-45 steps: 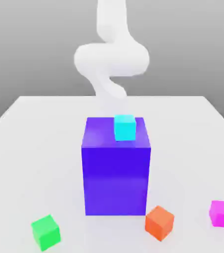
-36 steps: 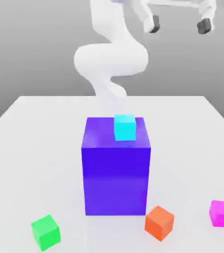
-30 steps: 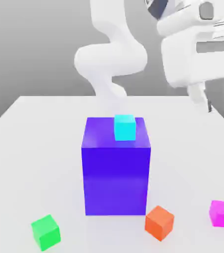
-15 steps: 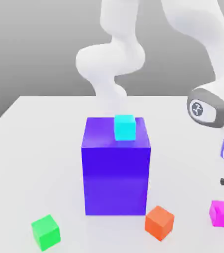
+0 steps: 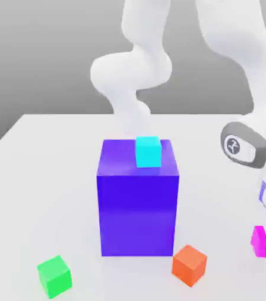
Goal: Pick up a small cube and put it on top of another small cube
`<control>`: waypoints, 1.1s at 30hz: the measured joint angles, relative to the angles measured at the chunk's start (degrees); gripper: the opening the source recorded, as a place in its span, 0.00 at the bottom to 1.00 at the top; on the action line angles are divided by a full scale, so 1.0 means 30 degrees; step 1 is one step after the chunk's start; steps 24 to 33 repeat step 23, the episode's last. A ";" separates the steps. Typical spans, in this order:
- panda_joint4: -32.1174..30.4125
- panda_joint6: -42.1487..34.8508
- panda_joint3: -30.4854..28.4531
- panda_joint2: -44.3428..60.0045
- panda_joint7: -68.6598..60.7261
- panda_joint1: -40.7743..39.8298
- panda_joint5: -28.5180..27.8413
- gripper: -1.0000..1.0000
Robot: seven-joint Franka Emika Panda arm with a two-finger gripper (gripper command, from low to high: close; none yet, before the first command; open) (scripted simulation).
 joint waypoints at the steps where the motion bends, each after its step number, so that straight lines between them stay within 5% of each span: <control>1: 0.0131 -0.0212 -0.0257 -0.0346 -0.0382 -0.0619 0.0528 0.00; 14: -0.0902 -0.1790 -0.5798 -0.2740 -0.4148 -0.7614 0.2378 0.00; 19: -0.0813 -0.0141 -0.6837 -0.0150 -0.6345 -1.0272 0.3702 0.00; 20: -0.0771 0.0301 -0.6643 0.0398 -0.6648 -1.0566 0.4057 1.00; 33: -0.0771 0.0300 -0.6643 0.0398 -0.6648 -1.0566 0.4057 1.00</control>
